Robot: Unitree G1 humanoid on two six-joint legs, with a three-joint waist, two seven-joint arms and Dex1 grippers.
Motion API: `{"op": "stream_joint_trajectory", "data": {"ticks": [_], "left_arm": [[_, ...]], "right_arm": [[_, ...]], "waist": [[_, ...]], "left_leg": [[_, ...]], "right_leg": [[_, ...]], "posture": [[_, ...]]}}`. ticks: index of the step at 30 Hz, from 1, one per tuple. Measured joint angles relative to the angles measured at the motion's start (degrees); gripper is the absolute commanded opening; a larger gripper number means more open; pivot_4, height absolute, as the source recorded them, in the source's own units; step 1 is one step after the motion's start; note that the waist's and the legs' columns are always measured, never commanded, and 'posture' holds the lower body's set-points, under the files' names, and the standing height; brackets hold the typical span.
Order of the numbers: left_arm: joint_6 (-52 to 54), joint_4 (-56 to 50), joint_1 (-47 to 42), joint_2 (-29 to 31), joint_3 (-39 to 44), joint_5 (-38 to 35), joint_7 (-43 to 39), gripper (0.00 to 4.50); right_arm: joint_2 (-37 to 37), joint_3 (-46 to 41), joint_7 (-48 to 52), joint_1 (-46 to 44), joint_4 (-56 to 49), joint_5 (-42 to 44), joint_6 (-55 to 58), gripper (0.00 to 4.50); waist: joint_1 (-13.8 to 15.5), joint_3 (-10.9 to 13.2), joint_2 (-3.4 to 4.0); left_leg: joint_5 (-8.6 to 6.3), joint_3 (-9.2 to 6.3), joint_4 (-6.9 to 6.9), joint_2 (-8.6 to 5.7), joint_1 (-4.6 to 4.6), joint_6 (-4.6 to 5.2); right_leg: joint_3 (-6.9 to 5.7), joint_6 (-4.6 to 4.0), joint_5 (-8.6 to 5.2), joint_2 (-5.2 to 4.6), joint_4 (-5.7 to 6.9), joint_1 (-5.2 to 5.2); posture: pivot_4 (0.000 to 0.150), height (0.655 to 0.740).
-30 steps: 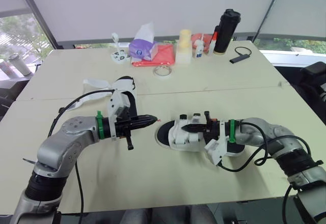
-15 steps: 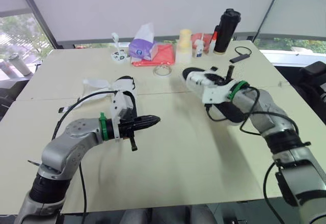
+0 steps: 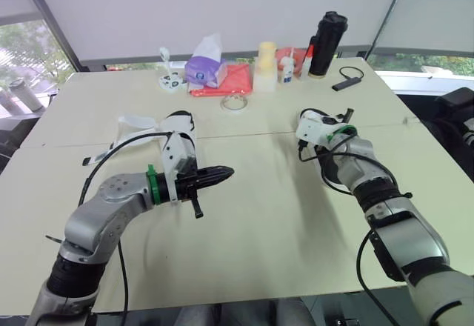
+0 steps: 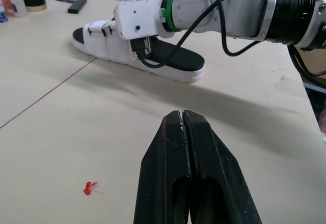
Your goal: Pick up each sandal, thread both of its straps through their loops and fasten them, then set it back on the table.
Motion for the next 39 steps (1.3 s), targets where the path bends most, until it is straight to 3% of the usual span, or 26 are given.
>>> {"op": "stream_joint_trajectory", "data": {"ticks": [3,9,12,26,31,39], "left_arm": [[0.01,-0.18,0.52,-0.14,-0.03,0.0,0.16,0.0],[0.02,-0.27,0.66,-0.46,-0.06,0.02,0.73,0.0],[0.02,-0.31,0.67,-0.53,-0.08,0.12,1.09,0.0],[-1.23,-0.17,0.55,-1.17,-0.72,1.45,1.8,0.0],[-3.77,1.32,0.19,-1.35,-0.7,4.39,3.16,0.0],[-11.05,5.72,-0.89,-0.98,-1.52,13.34,6.0,0.0]], "right_arm": [[0.51,0.32,-0.66,-0.71,0.91,0.93,1.57,0.04],[0.97,0.63,0.35,-0.87,0.86,2.34,2.97,2.86],[-0.17,0.65,2.09,-0.68,-1.62,2.81,3.78,4.47],[-11.91,-3.76,31.1,19.27,-48.77,8.73,17.5,4.47],[-11.05,-13.76,45.79,22.44,-65.73,24.35,32.78,4.47],[1.79,-27.99,55.48,17.69,-80.48,55.76,61.58,4.47]], "waist": [[-0.08,0.0,0.0],[-0.19,0.0,0.0],[-0.12,0.0,0.0],[0.19,0.0,0.0],[0.48,0.0,-0.01],[0.51,-0.01,-0.02]], "left_leg": [[0.01,0.0,0.01,0.01,0.0,-0.01],[0.01,0.0,0.0,0.02,0.0,-0.01],[0.01,0.0,0.01,0.02,0.0,-0.01],[0.0,0.0,0.12,0.06,0.02,0.0],[-0.01,-0.03,0.2,0.06,0.02,0.01],[-0.02,-0.07,0.19,0.1,0.04,0.01]], "right_leg": [[0.02,-0.01,0.01,0.03,0.0,0.0],[0.03,0.0,0.01,0.05,0.02,-0.02],[0.03,0.0,0.01,0.05,0.02,-0.01],[0.03,0.01,0.01,0.06,0.09,0.03],[0.02,0.0,0.0,0.06,0.07,0.1],[0.01,-0.03,0.02,0.09,0.07,0.08]], "posture": [[0.15,0.74],[0.15,0.74],[0.15,0.74],[0.15,0.74],[0.15,0.74],[0.15,0.74]]}}
